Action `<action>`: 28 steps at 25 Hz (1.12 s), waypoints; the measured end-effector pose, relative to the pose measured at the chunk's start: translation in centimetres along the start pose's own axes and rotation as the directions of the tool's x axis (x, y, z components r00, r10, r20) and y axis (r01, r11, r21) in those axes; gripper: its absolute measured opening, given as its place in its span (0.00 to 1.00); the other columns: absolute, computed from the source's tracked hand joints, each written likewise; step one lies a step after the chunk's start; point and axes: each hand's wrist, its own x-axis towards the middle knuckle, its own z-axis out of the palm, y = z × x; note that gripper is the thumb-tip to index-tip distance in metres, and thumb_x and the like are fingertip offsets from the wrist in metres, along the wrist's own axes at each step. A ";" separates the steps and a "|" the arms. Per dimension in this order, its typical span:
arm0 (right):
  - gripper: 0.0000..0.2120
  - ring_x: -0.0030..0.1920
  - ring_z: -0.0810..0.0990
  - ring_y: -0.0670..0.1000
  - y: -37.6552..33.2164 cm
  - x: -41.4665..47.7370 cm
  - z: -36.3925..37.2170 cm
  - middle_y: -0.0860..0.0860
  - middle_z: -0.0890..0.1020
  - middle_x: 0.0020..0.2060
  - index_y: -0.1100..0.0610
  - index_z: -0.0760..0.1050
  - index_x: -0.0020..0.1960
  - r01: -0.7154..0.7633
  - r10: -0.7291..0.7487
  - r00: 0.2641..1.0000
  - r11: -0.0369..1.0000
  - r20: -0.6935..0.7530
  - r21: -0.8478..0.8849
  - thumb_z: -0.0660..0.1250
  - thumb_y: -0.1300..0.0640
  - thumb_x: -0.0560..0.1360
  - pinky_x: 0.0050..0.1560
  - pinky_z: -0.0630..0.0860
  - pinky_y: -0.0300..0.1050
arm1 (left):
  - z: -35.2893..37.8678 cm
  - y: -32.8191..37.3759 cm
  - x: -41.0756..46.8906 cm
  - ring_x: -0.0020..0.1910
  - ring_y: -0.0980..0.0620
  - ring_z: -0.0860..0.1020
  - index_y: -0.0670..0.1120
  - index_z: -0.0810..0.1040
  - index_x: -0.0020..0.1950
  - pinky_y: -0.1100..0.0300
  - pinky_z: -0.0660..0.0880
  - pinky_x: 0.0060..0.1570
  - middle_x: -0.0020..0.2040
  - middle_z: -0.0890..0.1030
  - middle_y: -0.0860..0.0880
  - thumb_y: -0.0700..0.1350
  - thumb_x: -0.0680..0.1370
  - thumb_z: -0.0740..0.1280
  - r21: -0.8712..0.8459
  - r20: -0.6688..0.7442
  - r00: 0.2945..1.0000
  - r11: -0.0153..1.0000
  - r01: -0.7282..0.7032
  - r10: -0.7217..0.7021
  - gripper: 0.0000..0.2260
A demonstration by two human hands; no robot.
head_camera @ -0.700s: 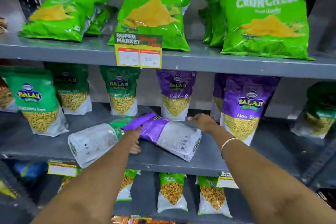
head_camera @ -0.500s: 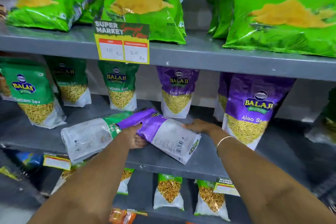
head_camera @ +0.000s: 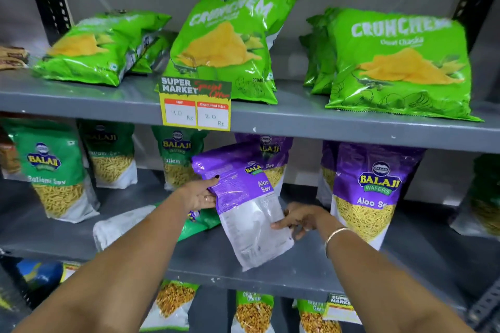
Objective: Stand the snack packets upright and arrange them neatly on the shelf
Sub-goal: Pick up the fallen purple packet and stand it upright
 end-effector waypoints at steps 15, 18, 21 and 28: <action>0.33 0.62 0.74 0.59 1.2 1.4 3.9 0.60 0.75 0.60 0.66 0.62 0.59 0.158 -0.025 0.840 0.967 -0.543 0.201 0.77 0.62 0.62 0.61 0.73 0.50 | 2.3 -0.1 1.8 0.60 0.55 0.71 0.46 0.74 0.51 0.47 0.54 0.71 0.52 0.81 0.50 0.38 0.75 0.66 0.365 0.288 0.950 0.904 -0.222 0.118 0.07; 0.25 0.30 0.78 0.50 1.1 1.3 4.1 0.54 0.76 0.37 0.60 0.56 0.51 0.083 0.094 0.901 0.921 -0.423 0.381 0.73 0.62 0.69 0.28 0.73 0.40 | 1.1 -1.6 2.9 0.63 0.49 0.73 0.44 0.71 0.59 0.49 0.61 0.68 0.59 0.79 0.47 0.30 0.72 0.65 0.525 0.260 0.965 0.832 -0.179 0.044 0.18; 0.12 0.20 0.73 0.44 0.6 1.2 4.1 0.49 0.75 0.21 0.57 0.63 0.36 0.018 0.113 0.953 0.905 -0.282 0.424 0.65 0.65 0.73 0.27 0.67 0.38 | 0.6 -2.0 3.4 0.40 0.58 0.79 0.47 0.73 0.54 0.60 0.68 0.47 0.37 0.84 0.57 0.30 0.74 0.62 0.603 0.323 0.946 0.779 -0.174 -0.038 0.15; 0.36 0.56 0.75 0.45 -0.2 -0.1 3.4 0.44 0.75 0.60 0.47 0.63 0.66 0.102 -0.118 0.992 0.965 0.054 0.242 0.76 0.55 0.64 0.43 0.72 0.37 | 2.0 -3.2 4.3 0.69 0.48 0.68 0.41 0.61 0.72 0.56 0.67 0.68 0.69 0.71 0.45 0.38 0.64 0.76 0.540 0.226 0.957 0.795 -0.277 0.181 0.40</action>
